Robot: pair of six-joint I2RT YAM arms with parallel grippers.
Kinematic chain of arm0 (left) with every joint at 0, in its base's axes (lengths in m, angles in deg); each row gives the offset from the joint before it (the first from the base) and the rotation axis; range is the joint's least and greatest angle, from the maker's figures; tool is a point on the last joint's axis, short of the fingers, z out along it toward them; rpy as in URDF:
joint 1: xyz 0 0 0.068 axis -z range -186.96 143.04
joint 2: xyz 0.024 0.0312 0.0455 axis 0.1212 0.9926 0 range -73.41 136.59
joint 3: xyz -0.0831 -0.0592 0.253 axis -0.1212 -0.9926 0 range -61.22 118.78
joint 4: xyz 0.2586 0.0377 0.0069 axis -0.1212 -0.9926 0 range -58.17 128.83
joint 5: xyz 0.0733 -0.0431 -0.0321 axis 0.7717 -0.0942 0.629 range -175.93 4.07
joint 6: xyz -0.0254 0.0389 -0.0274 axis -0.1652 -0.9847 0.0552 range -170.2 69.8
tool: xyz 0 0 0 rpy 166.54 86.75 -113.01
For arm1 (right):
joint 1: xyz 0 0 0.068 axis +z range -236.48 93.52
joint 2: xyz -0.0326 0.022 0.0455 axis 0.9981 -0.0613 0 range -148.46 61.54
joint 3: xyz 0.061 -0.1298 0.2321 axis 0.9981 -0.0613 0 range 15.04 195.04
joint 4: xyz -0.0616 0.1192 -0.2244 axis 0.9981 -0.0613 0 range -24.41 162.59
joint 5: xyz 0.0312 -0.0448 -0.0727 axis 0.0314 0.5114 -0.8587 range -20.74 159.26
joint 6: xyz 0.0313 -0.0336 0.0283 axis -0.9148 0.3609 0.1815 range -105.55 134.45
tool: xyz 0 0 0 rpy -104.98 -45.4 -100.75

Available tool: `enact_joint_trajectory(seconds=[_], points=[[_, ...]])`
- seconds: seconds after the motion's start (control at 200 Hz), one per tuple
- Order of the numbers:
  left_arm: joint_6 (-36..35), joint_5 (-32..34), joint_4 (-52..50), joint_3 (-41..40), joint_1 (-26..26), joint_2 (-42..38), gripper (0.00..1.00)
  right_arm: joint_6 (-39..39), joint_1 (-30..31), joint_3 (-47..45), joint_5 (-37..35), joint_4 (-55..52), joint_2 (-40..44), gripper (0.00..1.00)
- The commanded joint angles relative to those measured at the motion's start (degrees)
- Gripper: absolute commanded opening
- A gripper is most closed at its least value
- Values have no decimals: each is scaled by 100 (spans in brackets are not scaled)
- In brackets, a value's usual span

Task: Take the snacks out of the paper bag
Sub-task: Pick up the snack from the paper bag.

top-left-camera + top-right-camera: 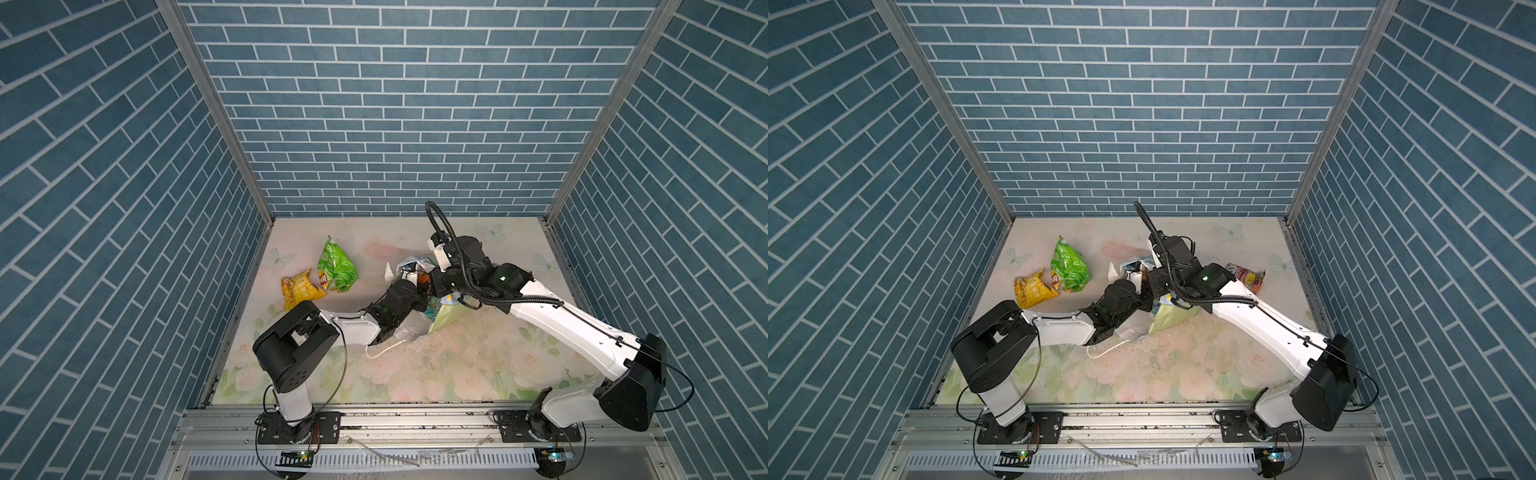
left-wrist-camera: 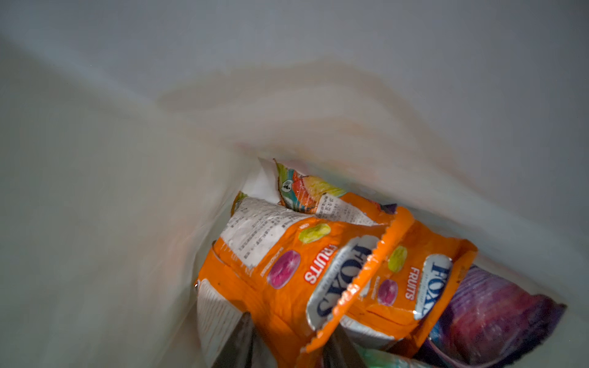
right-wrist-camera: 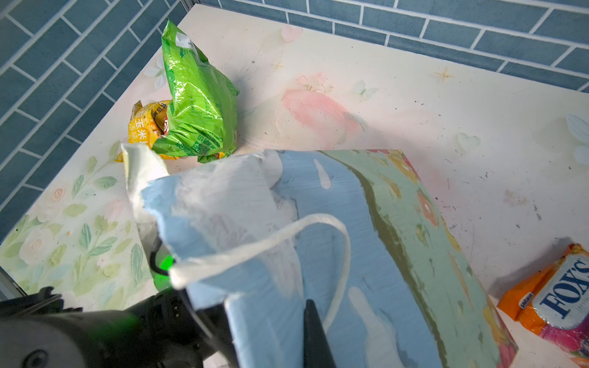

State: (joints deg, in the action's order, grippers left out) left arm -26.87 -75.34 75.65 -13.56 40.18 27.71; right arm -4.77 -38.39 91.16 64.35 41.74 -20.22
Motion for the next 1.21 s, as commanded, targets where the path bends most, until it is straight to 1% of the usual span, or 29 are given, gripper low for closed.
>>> enact_joint_trajectory(seconds=[0.0,0.065,0.18,0.215,0.325,0.805,1.2], points=[[-24,-53,-102,158,-82,138,27,-152,25,6,138,90,79,0],[-6,-48,-98,140,-85,134,20,-152,16,0,126,96,90,0],[3,-14,-89,51,-82,23,19,-143,16,-7,71,79,81,0],[4,-13,-83,20,-88,-27,17,-143,16,-9,52,78,81,0],[-8,15,-65,-101,-82,-189,0,-152,14,-27,3,70,72,0],[-13,-46,-108,-432,-87,-802,0,-169,16,43,-134,17,-33,0],[-47,-65,-155,-564,-82,-1220,0,-117,15,203,-481,-138,-174,0]])
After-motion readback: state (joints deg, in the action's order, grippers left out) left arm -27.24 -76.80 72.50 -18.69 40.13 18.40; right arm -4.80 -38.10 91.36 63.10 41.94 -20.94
